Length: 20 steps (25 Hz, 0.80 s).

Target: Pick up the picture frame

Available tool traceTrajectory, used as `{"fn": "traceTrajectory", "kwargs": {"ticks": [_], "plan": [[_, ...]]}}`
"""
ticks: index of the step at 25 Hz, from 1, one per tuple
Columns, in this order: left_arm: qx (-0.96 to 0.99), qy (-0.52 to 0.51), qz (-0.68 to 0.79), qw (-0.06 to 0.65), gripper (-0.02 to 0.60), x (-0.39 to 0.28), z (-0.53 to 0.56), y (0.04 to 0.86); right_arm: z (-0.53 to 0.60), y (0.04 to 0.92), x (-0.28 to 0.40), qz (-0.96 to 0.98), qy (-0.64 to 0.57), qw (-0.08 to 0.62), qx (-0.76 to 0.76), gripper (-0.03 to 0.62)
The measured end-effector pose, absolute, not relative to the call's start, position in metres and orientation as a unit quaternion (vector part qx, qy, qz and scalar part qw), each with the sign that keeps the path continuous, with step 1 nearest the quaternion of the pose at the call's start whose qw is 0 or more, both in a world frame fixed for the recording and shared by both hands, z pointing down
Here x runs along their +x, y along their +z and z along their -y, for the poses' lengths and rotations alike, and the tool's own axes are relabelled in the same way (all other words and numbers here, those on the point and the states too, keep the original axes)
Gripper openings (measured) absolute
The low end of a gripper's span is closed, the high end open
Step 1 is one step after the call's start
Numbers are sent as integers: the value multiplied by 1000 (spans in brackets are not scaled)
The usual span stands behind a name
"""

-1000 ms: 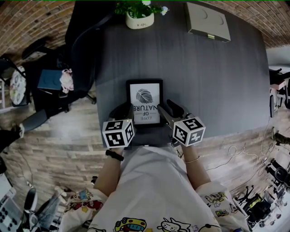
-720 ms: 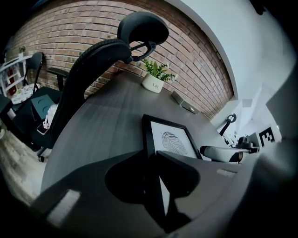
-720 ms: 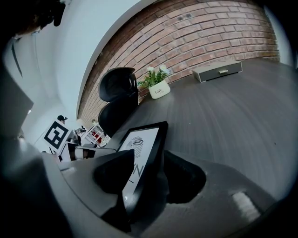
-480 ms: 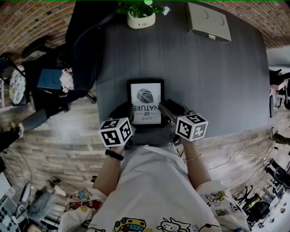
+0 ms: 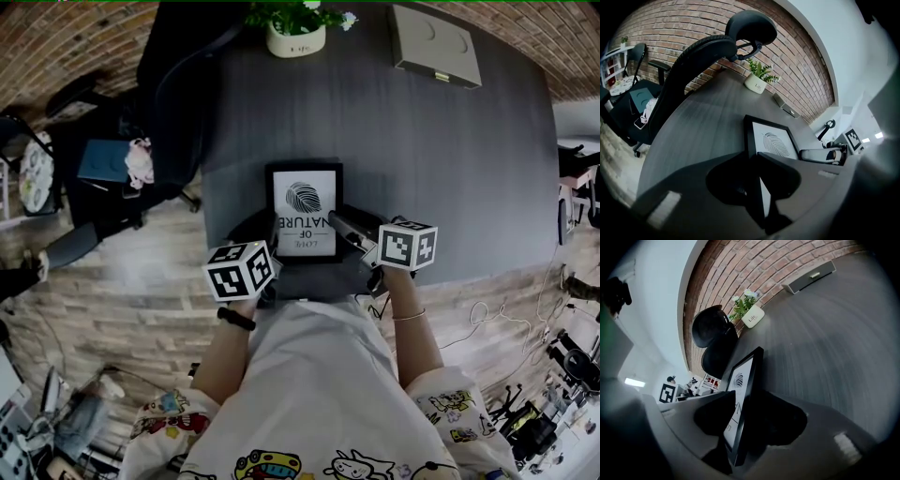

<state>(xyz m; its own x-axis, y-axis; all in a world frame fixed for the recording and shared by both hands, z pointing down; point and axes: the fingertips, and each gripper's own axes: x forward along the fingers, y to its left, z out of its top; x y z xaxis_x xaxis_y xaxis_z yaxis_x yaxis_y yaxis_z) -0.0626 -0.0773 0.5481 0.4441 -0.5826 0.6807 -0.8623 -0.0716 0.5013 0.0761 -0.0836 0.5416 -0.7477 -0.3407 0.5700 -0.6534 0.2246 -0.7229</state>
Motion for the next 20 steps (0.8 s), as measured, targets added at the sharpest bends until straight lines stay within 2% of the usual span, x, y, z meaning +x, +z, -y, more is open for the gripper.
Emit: {"fn": "traceTrajectory", "kwargs": {"ticks": [11,16,20], "plan": [[713,148,504,464,84,-63,78,549,79,535,61,745,626,95,211,186],[712,145,502,469,84,-61,78,549,82,516,52,735,661,29,150,169],[711,141,502,472,84,-63,79,548,85,517,53,733,664,22,145,164]]}}
